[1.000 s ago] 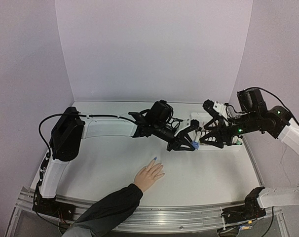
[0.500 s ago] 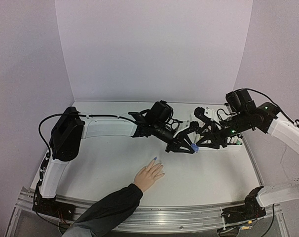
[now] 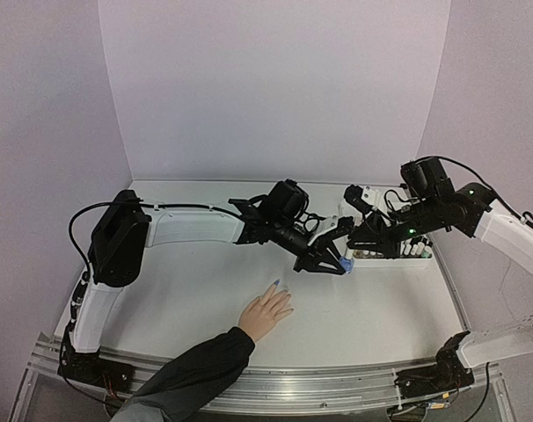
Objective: Paint the nails
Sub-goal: Screw the nail polish bottle cap onto the nail polish bottle.
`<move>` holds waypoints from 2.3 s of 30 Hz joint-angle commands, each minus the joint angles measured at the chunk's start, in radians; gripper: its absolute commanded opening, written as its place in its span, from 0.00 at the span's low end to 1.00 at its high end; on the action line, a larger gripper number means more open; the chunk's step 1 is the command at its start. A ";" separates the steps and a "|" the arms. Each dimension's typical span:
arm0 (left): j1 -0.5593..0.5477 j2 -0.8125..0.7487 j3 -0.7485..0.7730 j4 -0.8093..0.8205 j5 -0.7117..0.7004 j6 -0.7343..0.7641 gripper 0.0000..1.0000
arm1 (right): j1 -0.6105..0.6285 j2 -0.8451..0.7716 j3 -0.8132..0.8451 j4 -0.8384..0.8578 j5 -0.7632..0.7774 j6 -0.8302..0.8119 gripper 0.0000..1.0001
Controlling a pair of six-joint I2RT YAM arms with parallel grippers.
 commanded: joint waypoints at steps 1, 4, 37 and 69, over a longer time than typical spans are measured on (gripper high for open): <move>0.005 -0.066 0.040 0.036 -0.001 -0.018 0.00 | -0.001 0.014 -0.005 0.017 0.031 0.045 0.00; 0.005 -0.074 0.020 0.085 -0.040 -0.039 0.00 | -0.001 0.013 -0.006 0.020 0.033 0.069 0.00; -0.006 -0.008 0.084 0.277 -0.524 -0.114 0.00 | 0.126 0.182 0.043 0.244 0.575 0.689 0.00; 0.015 -0.106 -0.034 0.153 -0.036 -0.015 0.00 | 0.110 -0.145 0.007 -0.024 0.220 0.224 0.81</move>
